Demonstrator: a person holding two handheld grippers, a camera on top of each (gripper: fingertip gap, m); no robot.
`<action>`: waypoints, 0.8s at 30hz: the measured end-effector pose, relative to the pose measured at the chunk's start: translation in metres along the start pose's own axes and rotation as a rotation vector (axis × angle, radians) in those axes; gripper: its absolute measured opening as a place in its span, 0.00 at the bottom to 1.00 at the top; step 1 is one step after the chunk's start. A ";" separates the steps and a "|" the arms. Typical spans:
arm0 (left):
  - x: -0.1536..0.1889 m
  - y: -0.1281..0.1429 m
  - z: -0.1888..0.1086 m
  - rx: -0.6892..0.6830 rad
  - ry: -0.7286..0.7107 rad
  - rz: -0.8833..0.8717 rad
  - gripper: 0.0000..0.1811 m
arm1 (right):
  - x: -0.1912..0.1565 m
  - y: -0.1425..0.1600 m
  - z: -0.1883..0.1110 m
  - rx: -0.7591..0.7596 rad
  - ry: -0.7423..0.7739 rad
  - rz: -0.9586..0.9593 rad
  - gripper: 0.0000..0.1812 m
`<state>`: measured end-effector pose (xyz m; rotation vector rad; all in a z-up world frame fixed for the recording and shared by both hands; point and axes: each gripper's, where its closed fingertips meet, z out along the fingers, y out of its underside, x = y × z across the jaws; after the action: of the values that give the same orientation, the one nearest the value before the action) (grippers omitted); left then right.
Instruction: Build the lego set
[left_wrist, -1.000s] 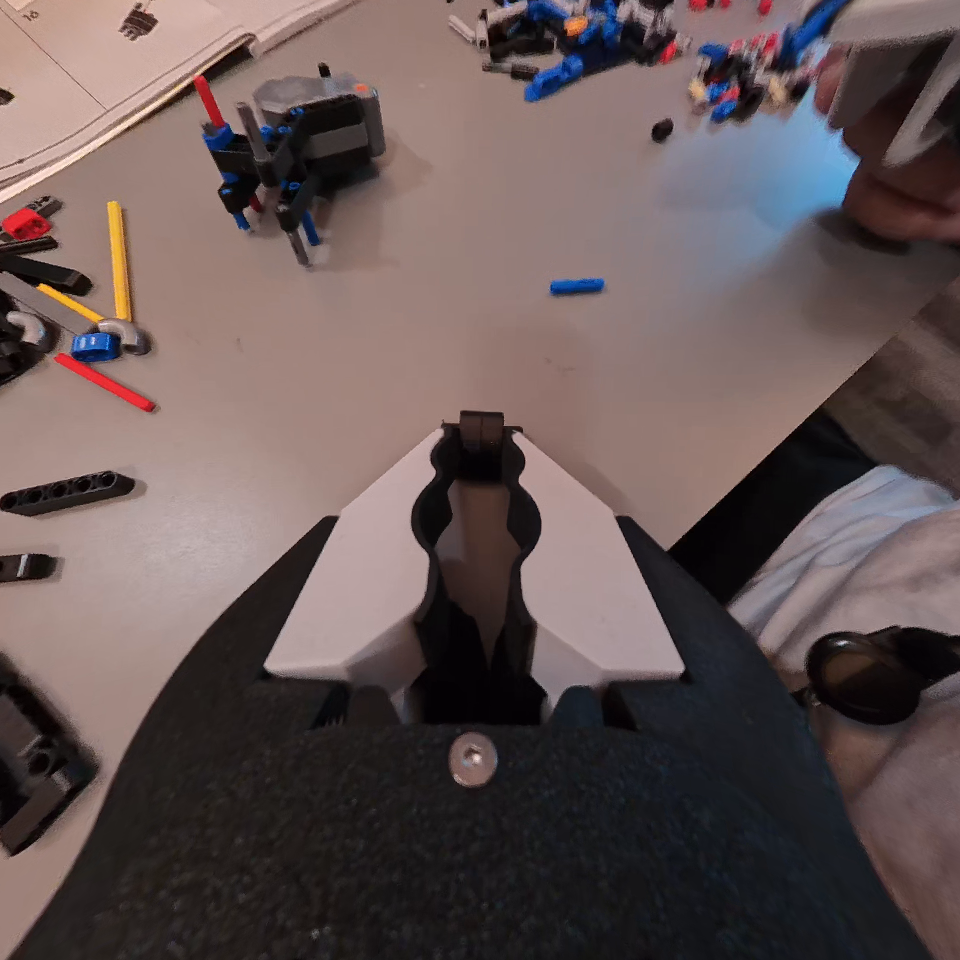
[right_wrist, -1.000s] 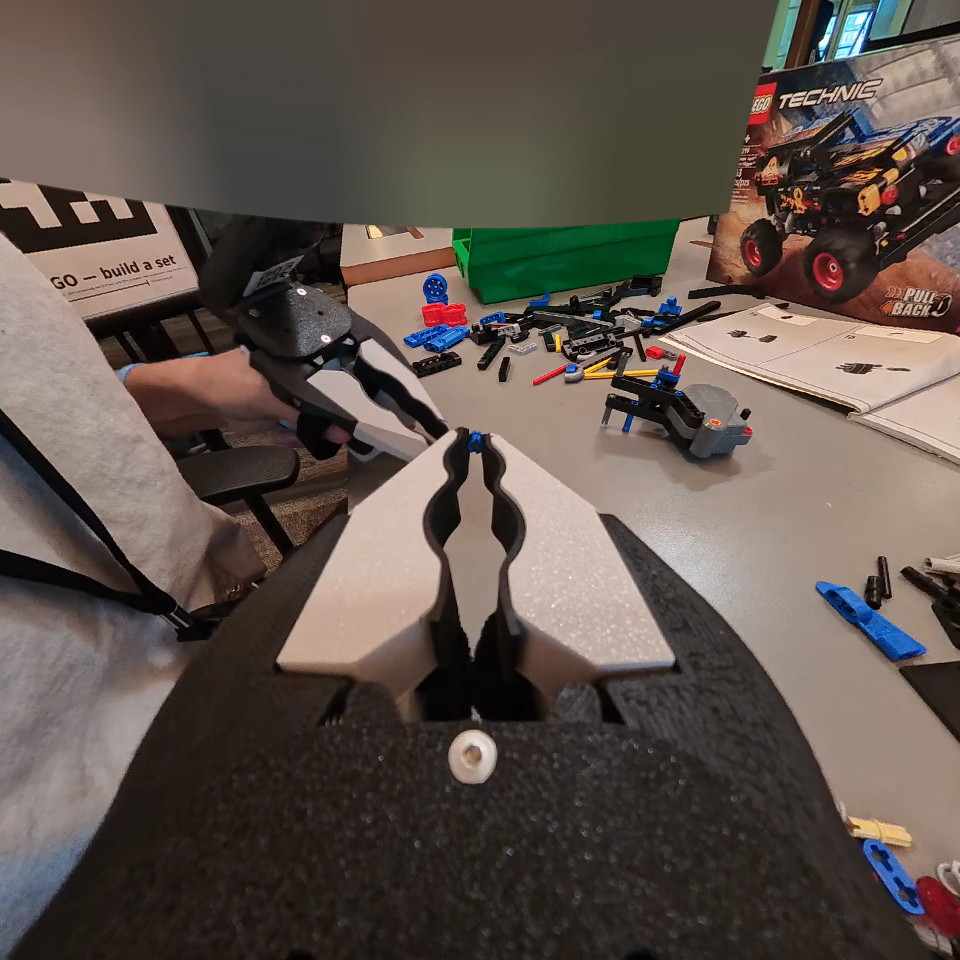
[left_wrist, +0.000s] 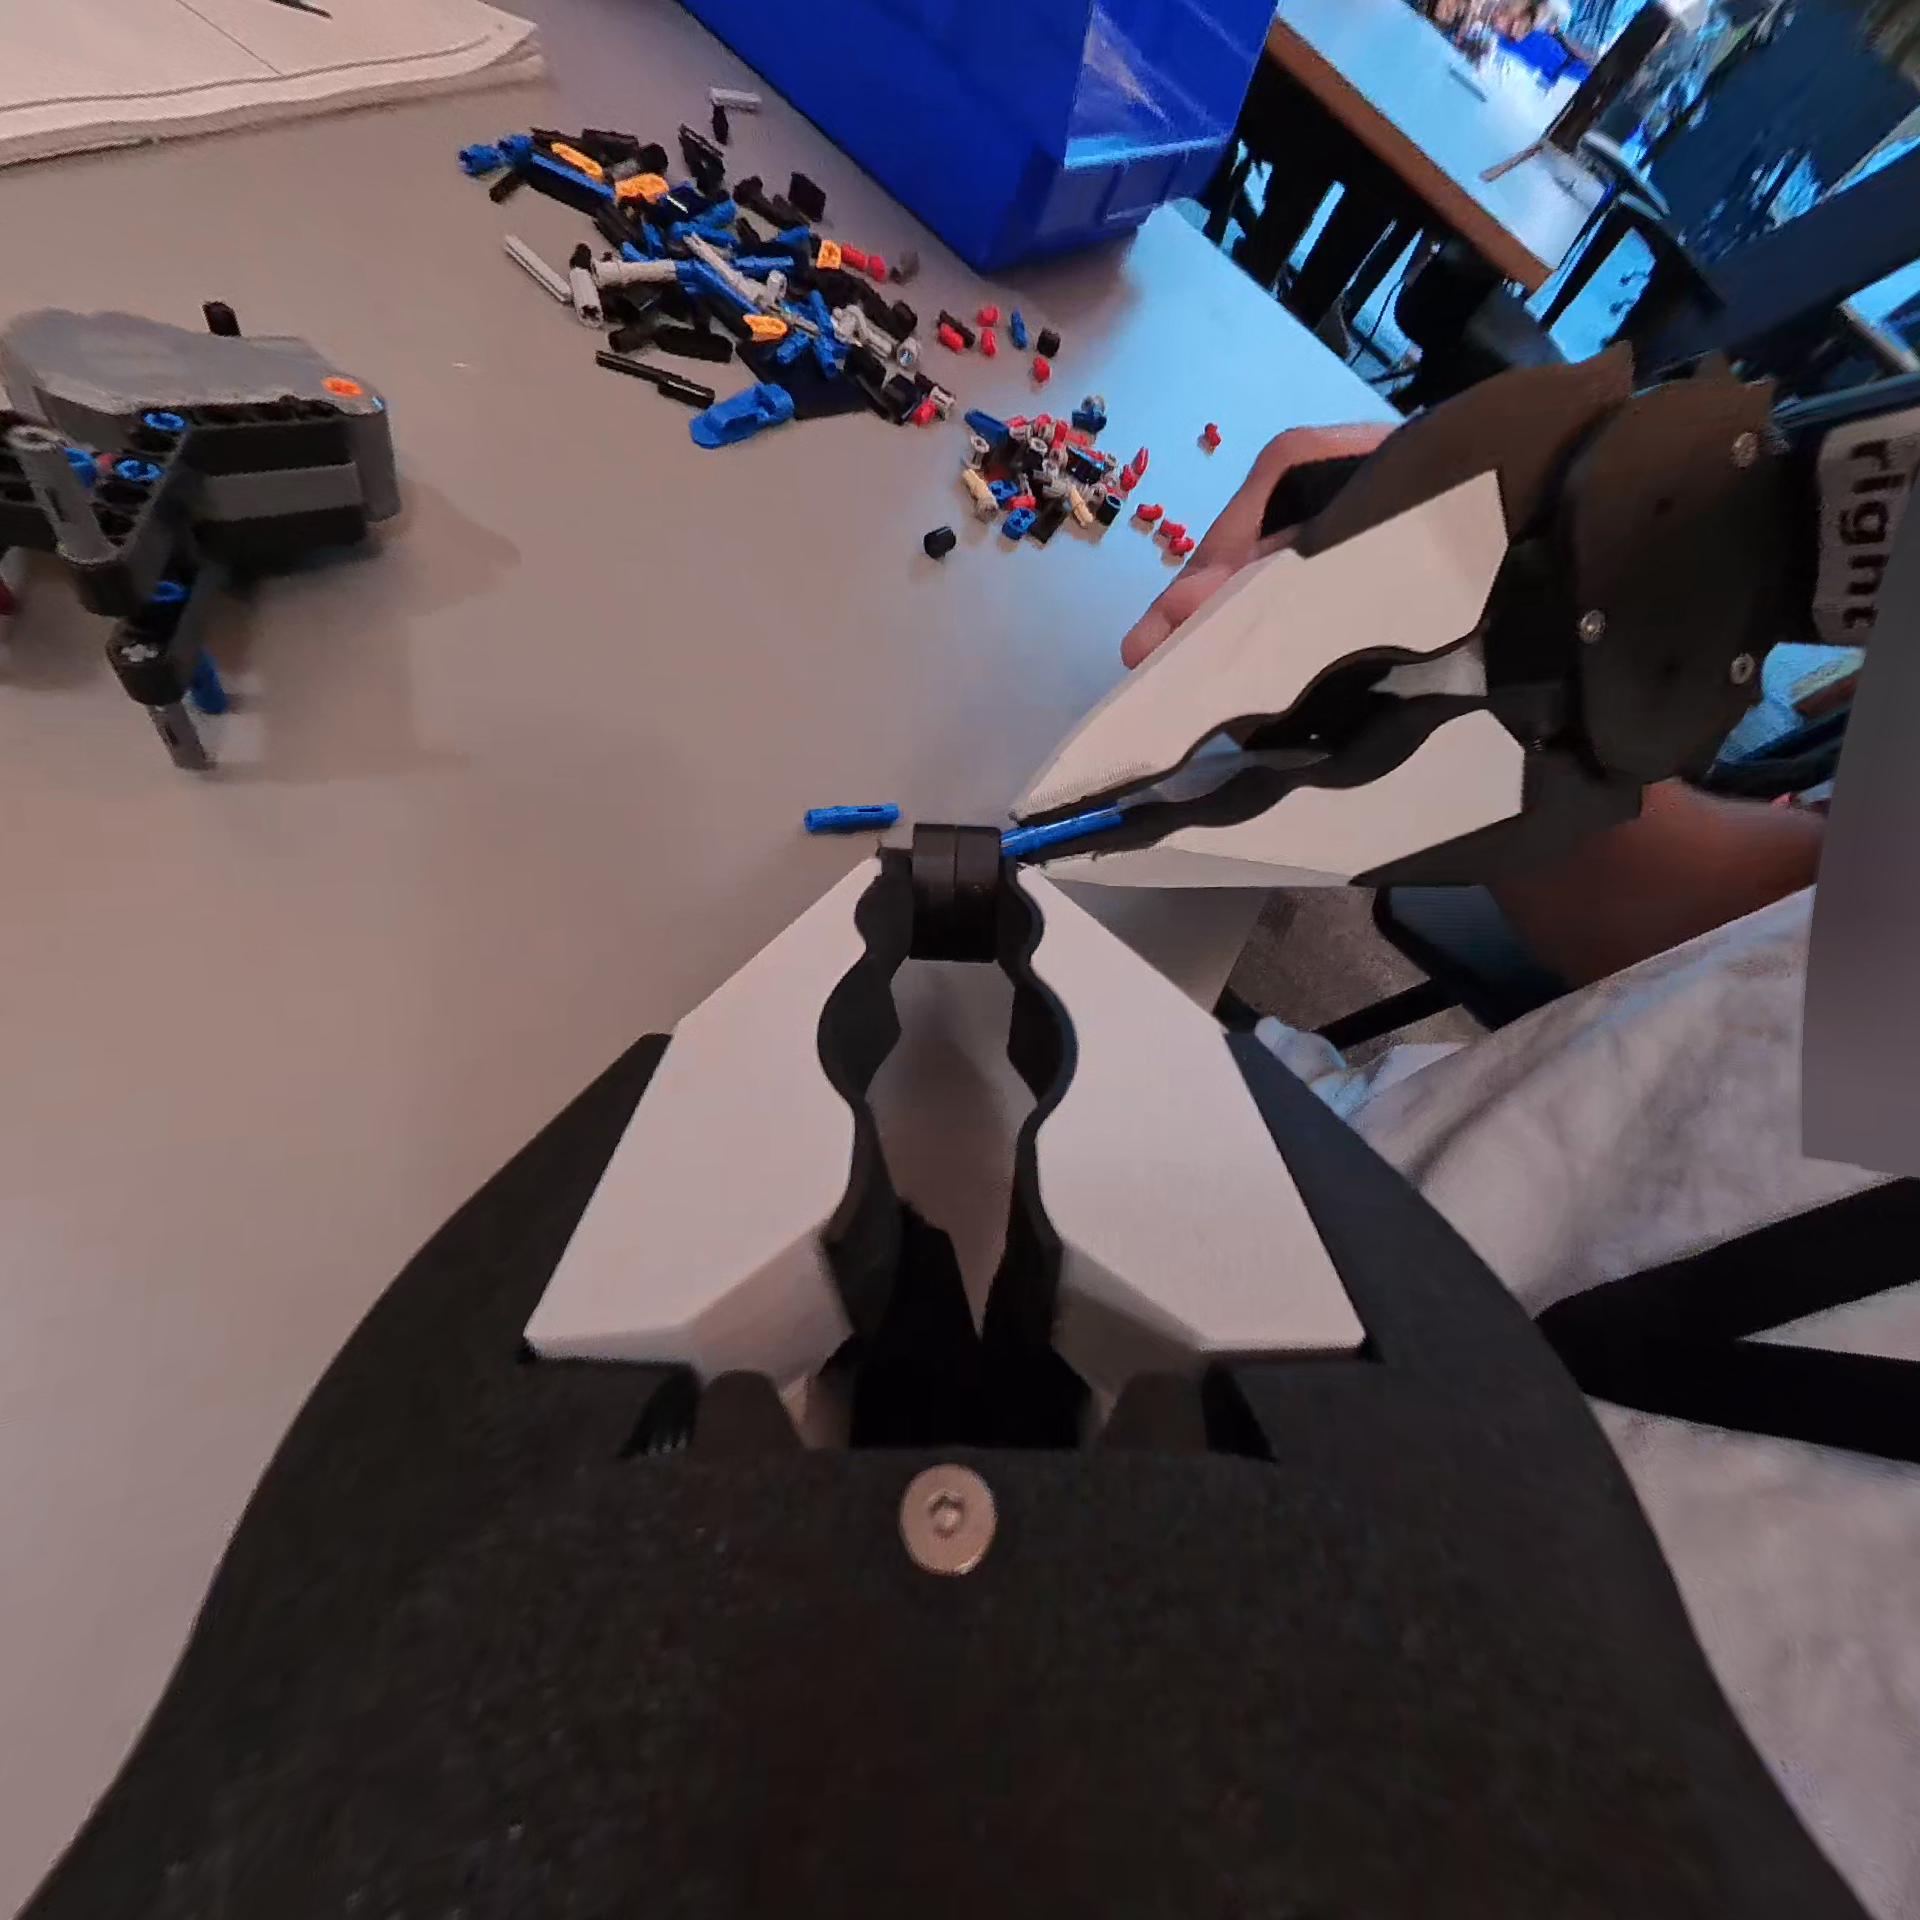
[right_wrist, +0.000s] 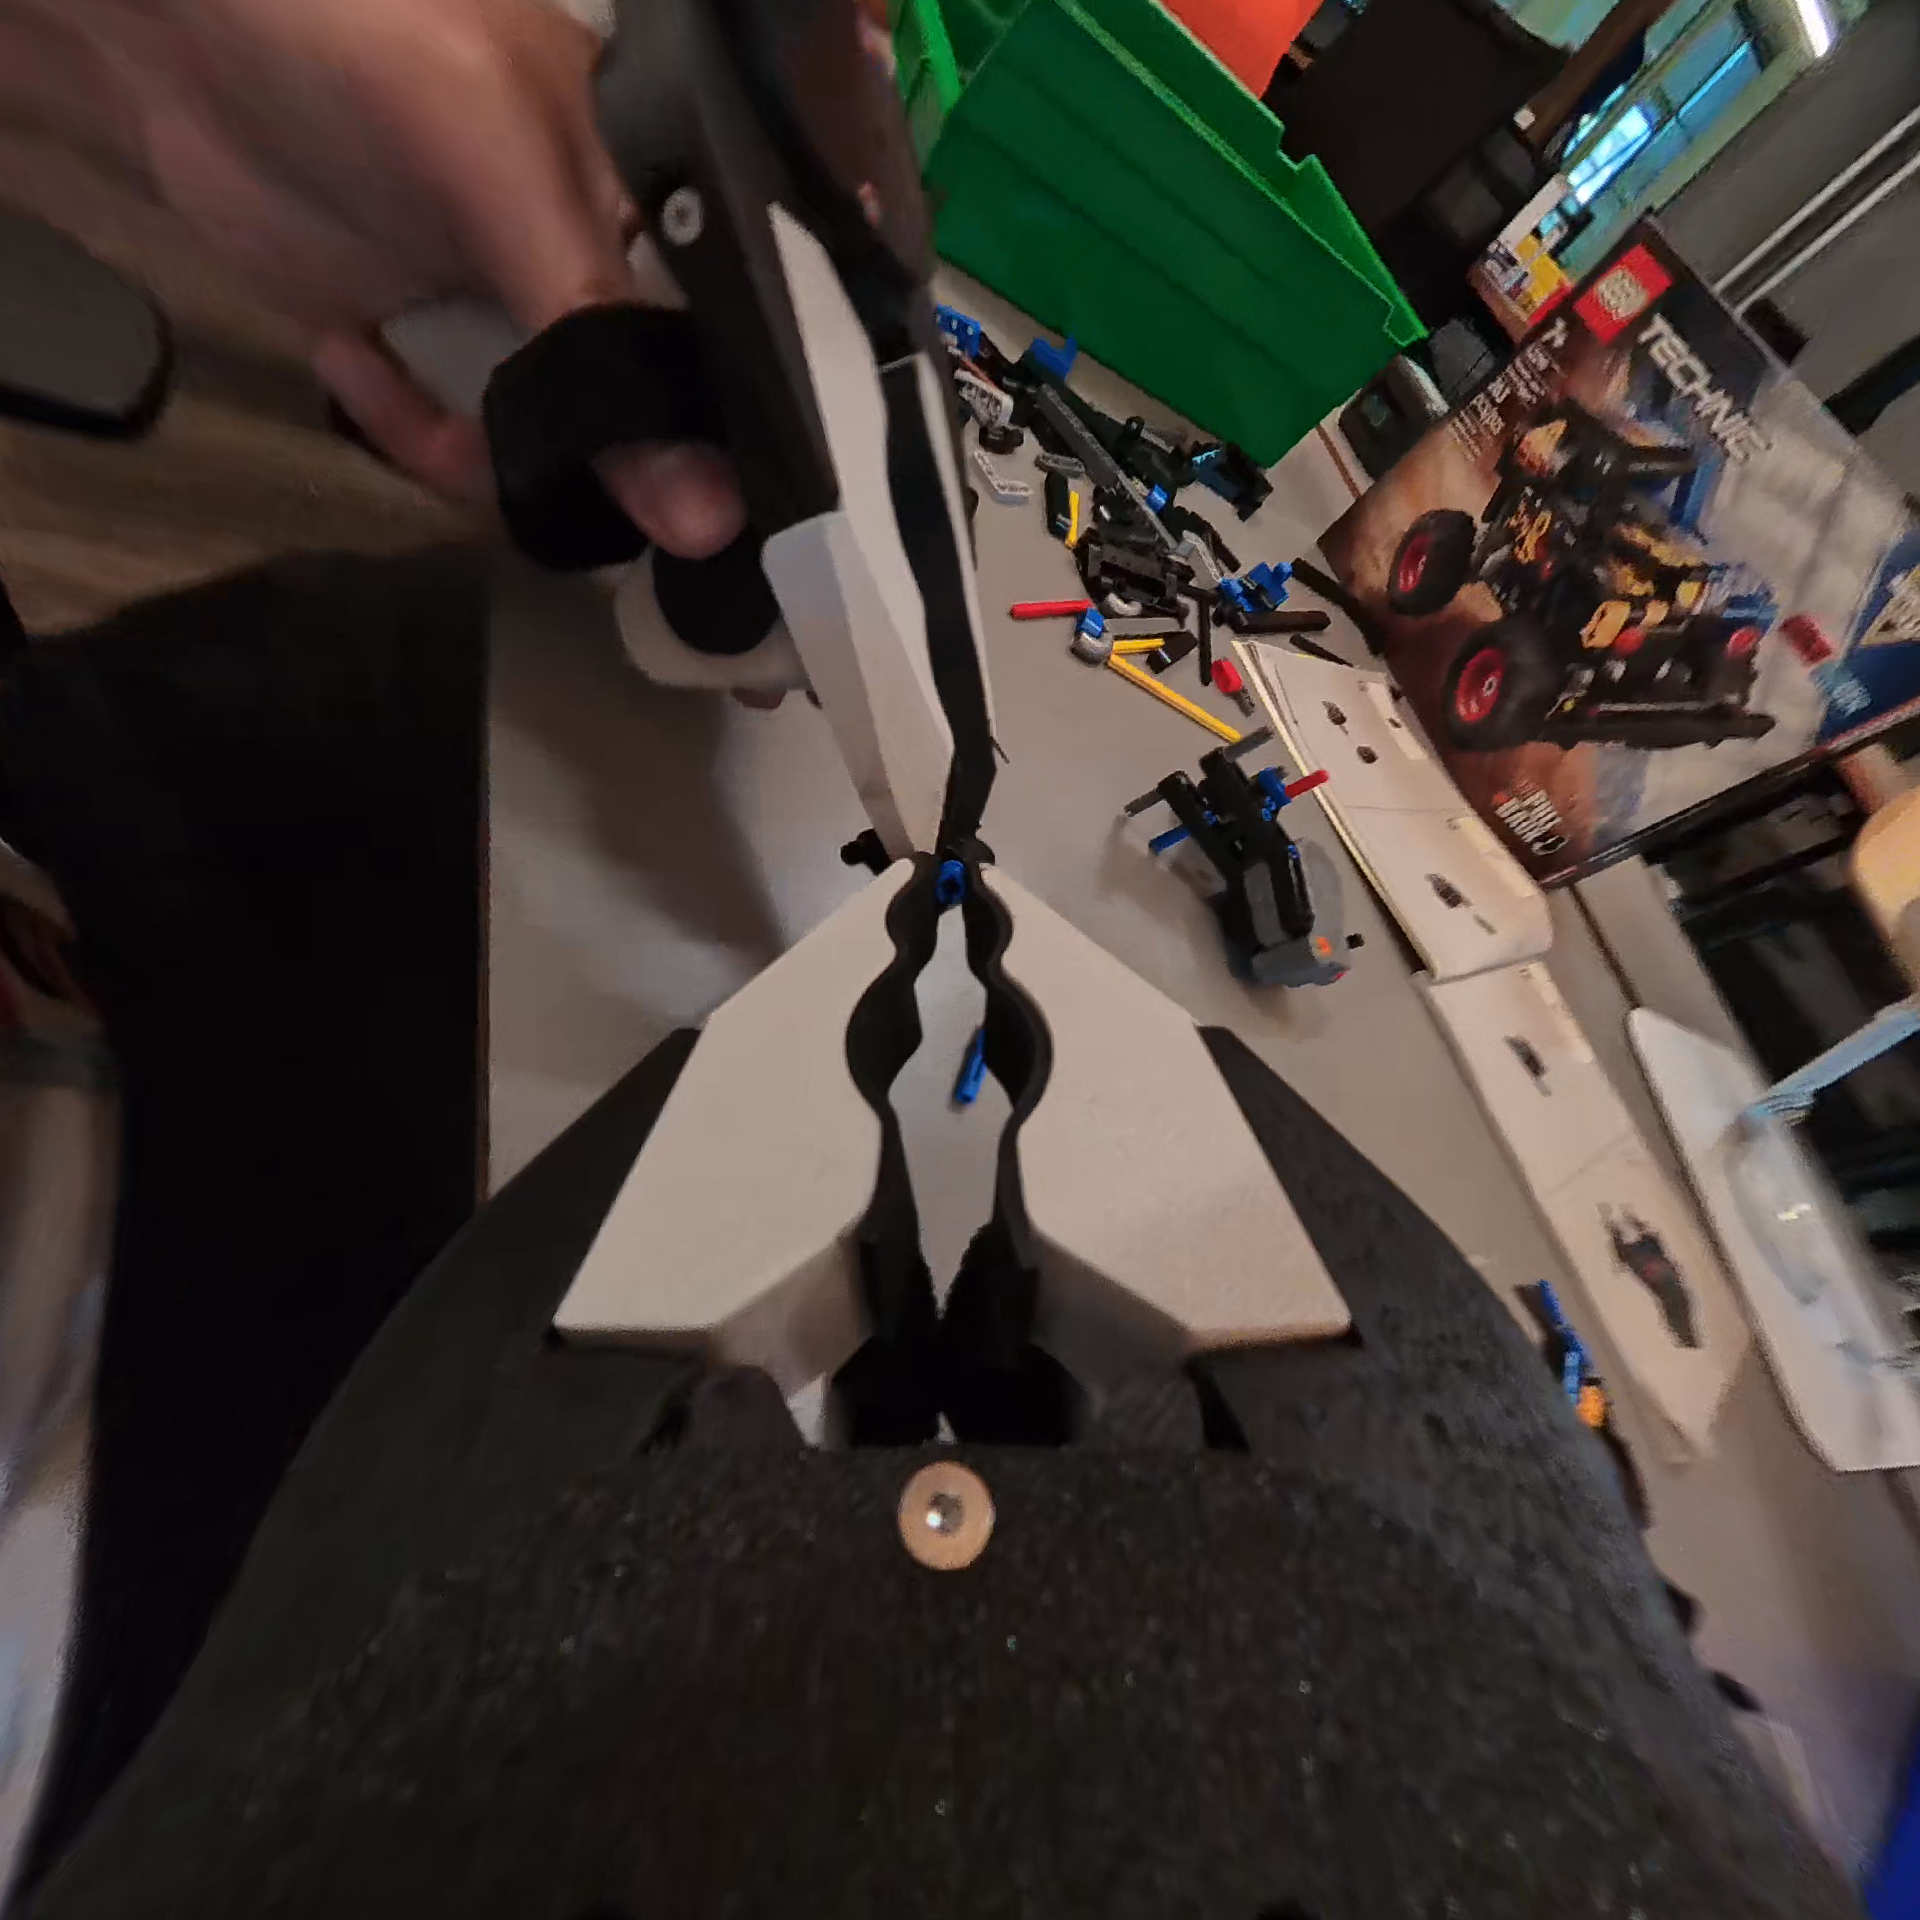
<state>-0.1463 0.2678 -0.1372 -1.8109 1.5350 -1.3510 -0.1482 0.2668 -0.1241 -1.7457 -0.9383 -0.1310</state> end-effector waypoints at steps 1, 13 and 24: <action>-0.001 0.000 0.001 -0.006 -0.004 0.011 0.07 | 0.000 0.001 0.000 -0.005 0.013 -0.045 0.02; 0.016 -0.069 -0.022 0.557 -0.190 0.191 0.08 | 0.048 -0.043 -0.023 0.349 0.151 0.542 0.02; 0.023 -0.085 -0.031 0.747 -0.341 0.279 0.07 | 0.057 -0.056 -0.031 0.430 0.267 0.603 0.02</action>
<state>-0.1306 0.2813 -0.0465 -1.2192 0.8851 -1.1795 -0.1345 0.2753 -0.0397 -1.4879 -0.1976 0.2128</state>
